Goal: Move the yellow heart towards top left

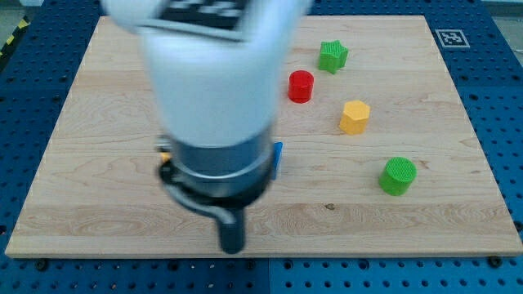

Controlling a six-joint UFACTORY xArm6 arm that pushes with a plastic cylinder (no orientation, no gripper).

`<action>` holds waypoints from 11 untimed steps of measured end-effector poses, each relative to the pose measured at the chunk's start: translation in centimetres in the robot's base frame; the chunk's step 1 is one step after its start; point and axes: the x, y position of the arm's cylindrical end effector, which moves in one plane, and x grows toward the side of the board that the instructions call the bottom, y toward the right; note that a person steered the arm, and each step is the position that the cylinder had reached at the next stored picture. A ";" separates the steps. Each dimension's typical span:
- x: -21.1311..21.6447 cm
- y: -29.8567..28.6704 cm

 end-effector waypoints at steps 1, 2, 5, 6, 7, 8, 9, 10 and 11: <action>-2.7 -2.5; -4.2 -2.6; -6.6 -6.1; -7.3 -6.1; -9.0 -6.1; -9.5 -6.0; -10.4 -6.0; -12.2 -6.0; -13.1 -6.0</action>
